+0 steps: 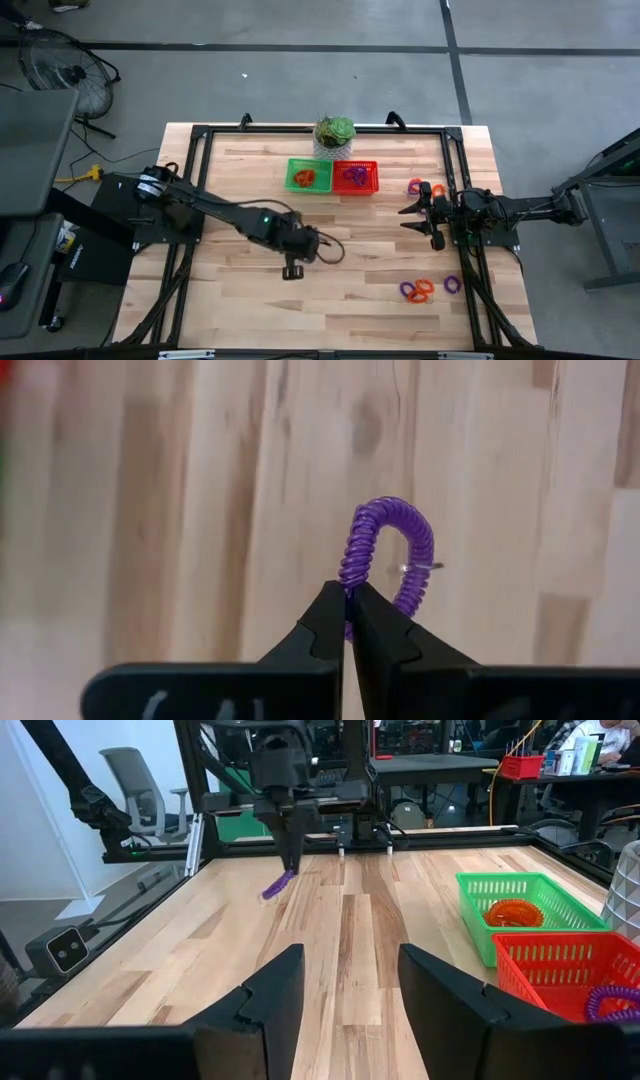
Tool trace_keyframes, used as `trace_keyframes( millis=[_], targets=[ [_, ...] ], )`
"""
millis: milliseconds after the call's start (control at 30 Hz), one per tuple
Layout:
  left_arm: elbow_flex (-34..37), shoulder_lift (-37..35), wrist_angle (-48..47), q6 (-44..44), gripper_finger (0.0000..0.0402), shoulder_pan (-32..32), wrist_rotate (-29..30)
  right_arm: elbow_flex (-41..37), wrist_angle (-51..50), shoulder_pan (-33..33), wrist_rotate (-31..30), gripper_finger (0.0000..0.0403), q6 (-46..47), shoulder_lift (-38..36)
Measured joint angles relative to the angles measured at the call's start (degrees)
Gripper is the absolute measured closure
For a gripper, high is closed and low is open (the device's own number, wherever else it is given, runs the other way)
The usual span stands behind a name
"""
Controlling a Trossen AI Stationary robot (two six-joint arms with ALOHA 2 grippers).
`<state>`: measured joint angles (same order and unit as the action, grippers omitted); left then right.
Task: Sort spring keychains
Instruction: Put the purple spring keychain into the orange bin
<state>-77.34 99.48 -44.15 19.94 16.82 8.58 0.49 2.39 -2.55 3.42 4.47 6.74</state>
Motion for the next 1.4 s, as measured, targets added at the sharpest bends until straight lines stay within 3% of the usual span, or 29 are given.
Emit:
trace_keyframes(
  millis=[400,800,1033,1200,1400],
  targets=[
    [0.0,0.0,14.9,-10.4,0.0401,-11.6,-0.5,0.0,0.0,0.0,0.0,0.0240,0.0,0.0],
    [0.0,0.0,28.8,-10.3,0.0401,-26.2,1.2,0.0,0.0,0.0,0.0,0.0245,0.0,0.0],
    [-1.7,4.4,39.1,-7.7,0.0401,-30.9,1.0,0.0,0.0,0.0,0.0,0.0241,0.0,0.0],
    [-8.6,9.0,35.1,-7.7,0.0401,-32.0,0.9,0.0,0.0,0.0,0.0,0.0245,0.0,0.0],
    [-19.0,15.1,23.3,-10.1,0.0401,-31.8,1.2,0.0,0.0,0.0,0.0,0.0245,0.0,0.0]
  ],
)
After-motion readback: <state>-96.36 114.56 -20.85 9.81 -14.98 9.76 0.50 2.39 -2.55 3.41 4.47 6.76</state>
